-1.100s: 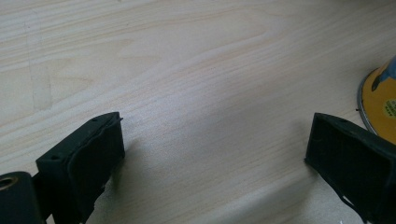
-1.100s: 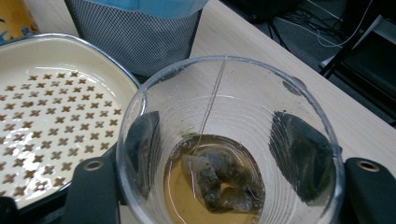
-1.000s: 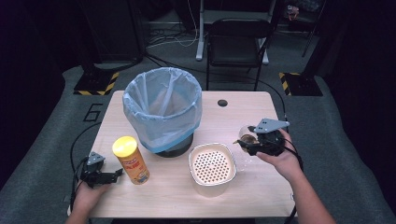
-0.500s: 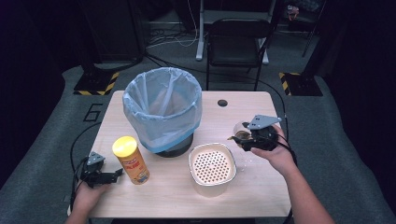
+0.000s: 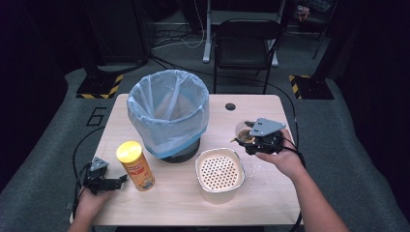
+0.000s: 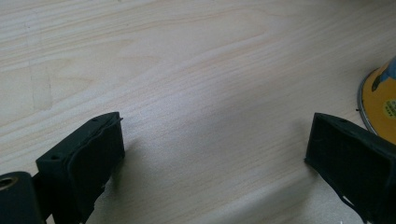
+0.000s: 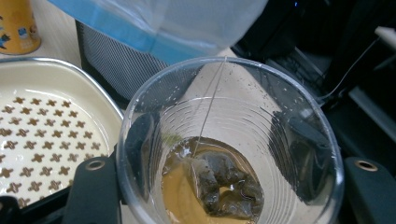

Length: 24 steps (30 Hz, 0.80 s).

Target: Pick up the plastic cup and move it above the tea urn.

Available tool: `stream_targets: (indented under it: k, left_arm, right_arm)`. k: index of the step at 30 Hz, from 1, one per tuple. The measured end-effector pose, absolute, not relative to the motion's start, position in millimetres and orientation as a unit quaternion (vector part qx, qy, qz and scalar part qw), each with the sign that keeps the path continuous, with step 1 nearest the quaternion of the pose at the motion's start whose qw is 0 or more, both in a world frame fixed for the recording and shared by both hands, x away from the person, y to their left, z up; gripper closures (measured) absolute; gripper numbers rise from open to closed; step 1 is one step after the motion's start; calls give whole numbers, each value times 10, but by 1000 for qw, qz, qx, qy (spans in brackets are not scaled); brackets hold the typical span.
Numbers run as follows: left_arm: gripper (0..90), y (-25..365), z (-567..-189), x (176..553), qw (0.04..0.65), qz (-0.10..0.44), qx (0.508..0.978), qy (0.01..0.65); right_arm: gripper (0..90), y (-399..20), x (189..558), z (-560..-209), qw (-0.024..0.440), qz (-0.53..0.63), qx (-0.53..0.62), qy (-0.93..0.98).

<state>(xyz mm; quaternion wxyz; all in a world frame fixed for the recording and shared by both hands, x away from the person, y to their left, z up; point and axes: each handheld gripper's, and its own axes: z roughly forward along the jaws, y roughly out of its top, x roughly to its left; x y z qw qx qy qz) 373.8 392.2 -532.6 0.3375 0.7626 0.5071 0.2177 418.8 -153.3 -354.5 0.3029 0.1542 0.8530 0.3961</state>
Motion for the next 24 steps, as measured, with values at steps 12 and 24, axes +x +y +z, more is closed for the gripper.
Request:
stream_targets:
  k: [12, 24]
  left_arm:
    - [40, 3922, -5326, 3739, 337, 218, 763, 507]
    - [40, 3922, -5326, 3739, 337, 218, 763, 507]
  right_arm:
    - [344, -1390, 4034, -3509, 364, 380, 64, 848]
    - [350, -1294, 3913, -3501, 399, 368, 19, 840]
